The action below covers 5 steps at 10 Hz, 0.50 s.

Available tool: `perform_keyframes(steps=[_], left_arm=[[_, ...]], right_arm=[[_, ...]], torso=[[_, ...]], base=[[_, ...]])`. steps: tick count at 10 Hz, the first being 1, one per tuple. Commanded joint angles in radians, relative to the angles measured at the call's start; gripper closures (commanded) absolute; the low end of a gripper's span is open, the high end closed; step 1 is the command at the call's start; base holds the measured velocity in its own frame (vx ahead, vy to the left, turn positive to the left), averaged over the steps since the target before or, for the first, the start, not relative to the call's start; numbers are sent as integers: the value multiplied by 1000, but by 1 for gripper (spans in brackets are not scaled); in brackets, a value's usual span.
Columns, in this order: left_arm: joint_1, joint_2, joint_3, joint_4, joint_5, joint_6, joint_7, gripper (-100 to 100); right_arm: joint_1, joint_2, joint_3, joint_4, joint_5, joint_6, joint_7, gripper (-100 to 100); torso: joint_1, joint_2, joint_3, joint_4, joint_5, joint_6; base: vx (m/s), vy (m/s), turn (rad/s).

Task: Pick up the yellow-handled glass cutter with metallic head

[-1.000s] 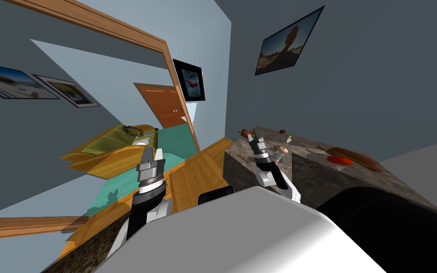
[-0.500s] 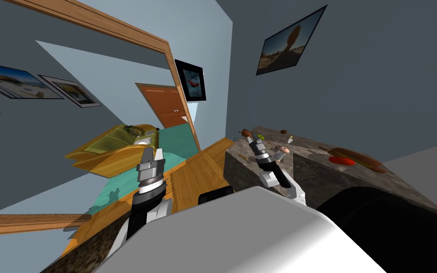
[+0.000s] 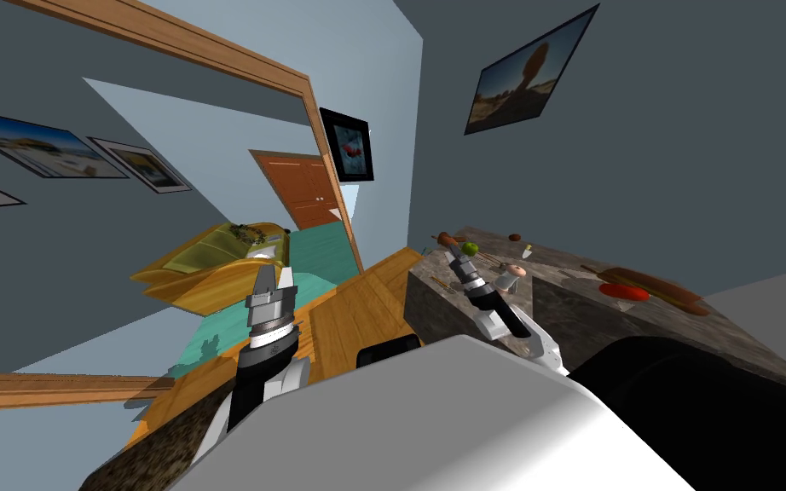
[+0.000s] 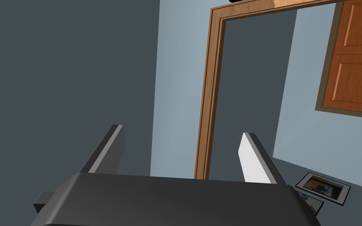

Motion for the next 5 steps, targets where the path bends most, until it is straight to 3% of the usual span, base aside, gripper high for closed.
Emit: perform_keyframes(steps=[1,5], left_arm=[[0,0,0,0,0,0,0,0],[0,0,0,0,0,0,0,0]], right_arm=[[1,-36,1,22,-2,-2,0,-100],[33,-143,10,81,-3,-7,2,-100]], torso=[[0,0,0,0,0,0],[1,0,0,0,0,0]], base=[[-6,34,25],[-9,46,47]])
